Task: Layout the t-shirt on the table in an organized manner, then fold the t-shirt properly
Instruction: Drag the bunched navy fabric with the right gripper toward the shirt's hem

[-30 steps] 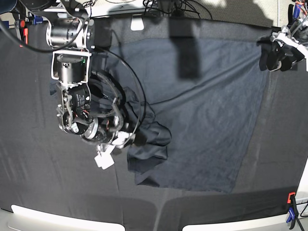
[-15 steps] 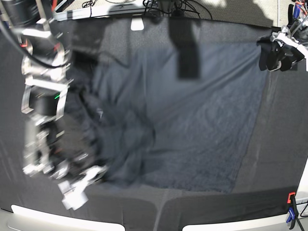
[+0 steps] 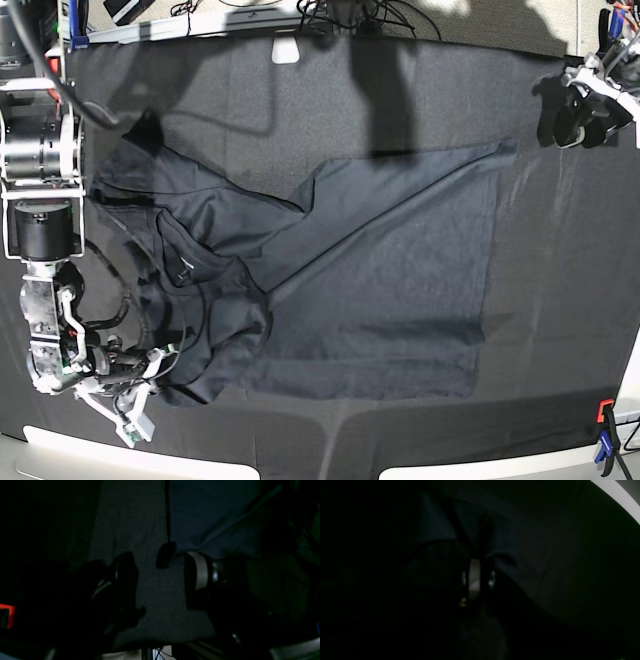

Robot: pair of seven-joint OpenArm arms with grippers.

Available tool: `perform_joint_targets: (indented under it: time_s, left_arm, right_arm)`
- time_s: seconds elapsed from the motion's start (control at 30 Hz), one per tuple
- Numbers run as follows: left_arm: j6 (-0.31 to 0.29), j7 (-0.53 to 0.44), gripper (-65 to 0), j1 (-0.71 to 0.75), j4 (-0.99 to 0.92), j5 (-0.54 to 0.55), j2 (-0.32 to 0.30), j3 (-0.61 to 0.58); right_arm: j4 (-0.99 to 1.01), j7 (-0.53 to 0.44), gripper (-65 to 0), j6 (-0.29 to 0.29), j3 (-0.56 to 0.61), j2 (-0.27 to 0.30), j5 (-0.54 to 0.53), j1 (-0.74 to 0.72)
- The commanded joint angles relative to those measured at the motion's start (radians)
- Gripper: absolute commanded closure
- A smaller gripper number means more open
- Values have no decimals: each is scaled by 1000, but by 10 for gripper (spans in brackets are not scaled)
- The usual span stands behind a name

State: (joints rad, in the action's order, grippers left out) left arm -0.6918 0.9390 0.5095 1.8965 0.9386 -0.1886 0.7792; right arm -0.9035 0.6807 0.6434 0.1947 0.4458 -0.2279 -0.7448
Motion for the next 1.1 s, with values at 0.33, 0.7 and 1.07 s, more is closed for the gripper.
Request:
perform_joint_targets:
  time_s: [0.33,0.7,1.07]
  left_arm:
    - [-6,-27,-296,3,16,23,-11,6]
    - [-6,-27,-296,6,16,23,-11,6]
    - [-6,-27,-296,6,16,24,-11,5]
  right_arm:
    - [-18,-49,-262,-15,-87,15,-40,-42]
    - [175,-103,-261,-200,-97,28,-50,-69]
    - [359,68,-260,55,-97,23,-379,-89]
